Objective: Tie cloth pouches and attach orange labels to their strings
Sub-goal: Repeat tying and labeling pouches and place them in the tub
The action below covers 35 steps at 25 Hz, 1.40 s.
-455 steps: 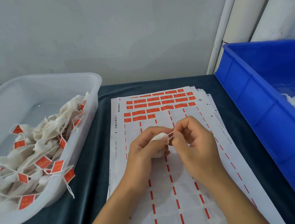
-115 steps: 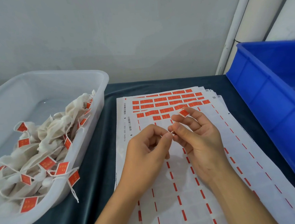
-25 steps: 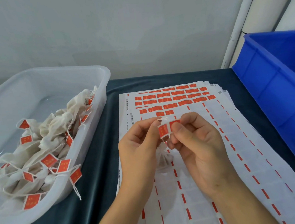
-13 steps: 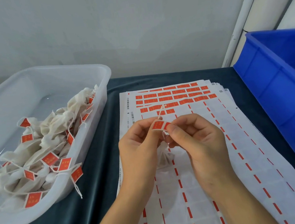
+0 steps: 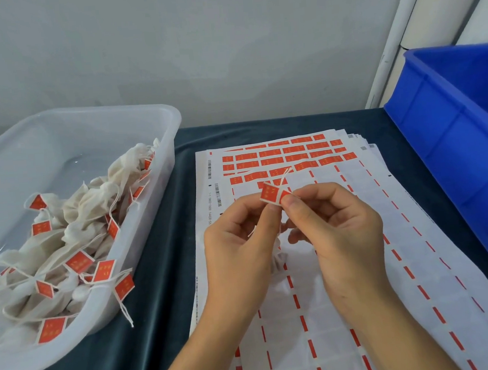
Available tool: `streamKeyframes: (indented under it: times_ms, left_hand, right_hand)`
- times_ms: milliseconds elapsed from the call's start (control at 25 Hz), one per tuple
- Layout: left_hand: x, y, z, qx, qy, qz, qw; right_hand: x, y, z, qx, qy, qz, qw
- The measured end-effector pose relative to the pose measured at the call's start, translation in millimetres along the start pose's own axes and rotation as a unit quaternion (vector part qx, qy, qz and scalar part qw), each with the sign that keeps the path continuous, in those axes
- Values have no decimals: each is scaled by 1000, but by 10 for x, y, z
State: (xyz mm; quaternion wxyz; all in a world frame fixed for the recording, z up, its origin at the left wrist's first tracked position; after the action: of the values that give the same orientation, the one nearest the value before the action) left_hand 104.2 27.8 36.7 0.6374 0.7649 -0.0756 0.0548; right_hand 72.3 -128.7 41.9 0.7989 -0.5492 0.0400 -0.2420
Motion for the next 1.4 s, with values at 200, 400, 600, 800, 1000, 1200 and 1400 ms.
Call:
streamKeyframes:
  times_ms: [200,400,600,800,1000,1200,1400]
  left_hand:
    - [-10,31,19,-12,-14,11,1000]
    - [-19,56,29,-18,-24,13,999]
    - [-34,91,40,-34,-34,14,999]
    - [-16,87,11,-19,-12,9,1000]
    - [9,37,-21,3,7,-11,1000]
    - [-1,46,45,0,-34,-18,999]
    - [-14,82,71,-1,-52,-9,999]
  right_hand:
    - [4,-38,-7,-16,3,-9,1000]
    - [6,-74,-30,-39,5,-27,999]
    - [-5,-114,-5,-36,4,-41,998]
    - [-6,-115,13,-52,-8,-43,998]
    - [15,-98,39,-103,-31,-38,993]
    - [32,-48,74,-86,-63,-10,994]
    - [51,-11,69,-56,-90,16,994]
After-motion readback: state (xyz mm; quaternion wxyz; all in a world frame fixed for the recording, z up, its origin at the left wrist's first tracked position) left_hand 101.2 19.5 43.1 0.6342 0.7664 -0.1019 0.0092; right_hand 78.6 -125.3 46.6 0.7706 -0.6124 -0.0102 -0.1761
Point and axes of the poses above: each hand's wrist, its own x-axis towards the middle knuckle, its own z-axis out of the palm, y = z × x, the point moved 10 cm from there along x, towards the middle knuckle, and after that the axes turned 15 degrees about x, right-handed, at the moved point
